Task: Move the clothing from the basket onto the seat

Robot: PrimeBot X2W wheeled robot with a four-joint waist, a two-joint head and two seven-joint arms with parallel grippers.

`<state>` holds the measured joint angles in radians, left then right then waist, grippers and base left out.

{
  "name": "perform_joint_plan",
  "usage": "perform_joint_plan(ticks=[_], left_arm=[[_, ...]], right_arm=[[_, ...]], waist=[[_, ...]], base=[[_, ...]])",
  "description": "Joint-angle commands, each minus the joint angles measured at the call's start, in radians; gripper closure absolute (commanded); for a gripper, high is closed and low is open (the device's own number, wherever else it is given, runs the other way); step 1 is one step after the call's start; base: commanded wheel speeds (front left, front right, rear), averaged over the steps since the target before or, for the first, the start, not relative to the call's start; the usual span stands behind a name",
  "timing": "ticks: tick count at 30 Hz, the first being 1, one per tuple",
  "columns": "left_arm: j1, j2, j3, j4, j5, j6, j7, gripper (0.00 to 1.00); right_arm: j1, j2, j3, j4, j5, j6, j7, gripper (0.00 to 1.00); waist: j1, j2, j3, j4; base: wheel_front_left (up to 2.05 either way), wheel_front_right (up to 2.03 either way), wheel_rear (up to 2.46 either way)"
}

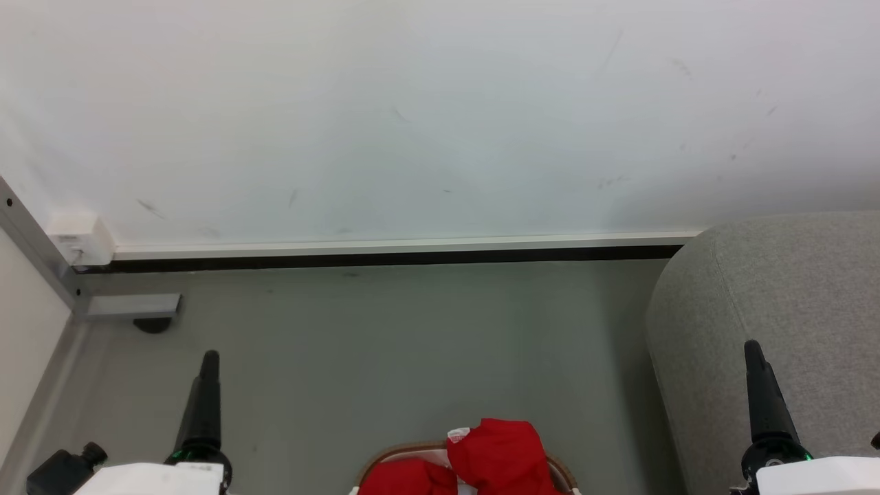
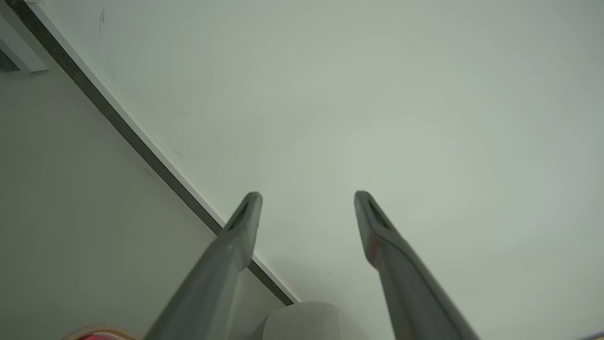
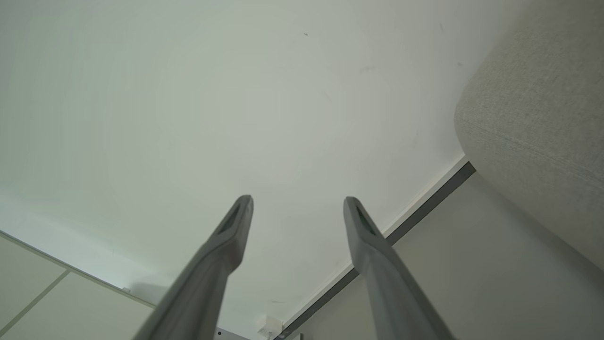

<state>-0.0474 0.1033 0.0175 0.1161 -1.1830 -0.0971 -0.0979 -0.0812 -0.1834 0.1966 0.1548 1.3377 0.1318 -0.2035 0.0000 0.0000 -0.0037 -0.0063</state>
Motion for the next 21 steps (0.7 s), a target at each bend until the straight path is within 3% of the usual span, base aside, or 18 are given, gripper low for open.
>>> perform_joint_plan(ticks=[1,21], left_arm=[[-0.003,0.005,0.006,-0.019,0.058,-0.006,-0.011,0.0],[0.017,0.009,0.008,-0.027,0.508,-0.016,-0.059,0.0]], right_arm=[[-0.022,0.002,-0.01,-0.013,-0.06,-0.001,-0.004,0.0],[-0.025,0.042,-0.053,0.041,-0.554,-0.001,-0.021,0.0]], waist=[[0.0,0.0,0.0,-0.001],[0.0,0.0,-0.007,-0.01]], base=[[0.0,0.0,0.0],[0.0,0.0,0.0]])
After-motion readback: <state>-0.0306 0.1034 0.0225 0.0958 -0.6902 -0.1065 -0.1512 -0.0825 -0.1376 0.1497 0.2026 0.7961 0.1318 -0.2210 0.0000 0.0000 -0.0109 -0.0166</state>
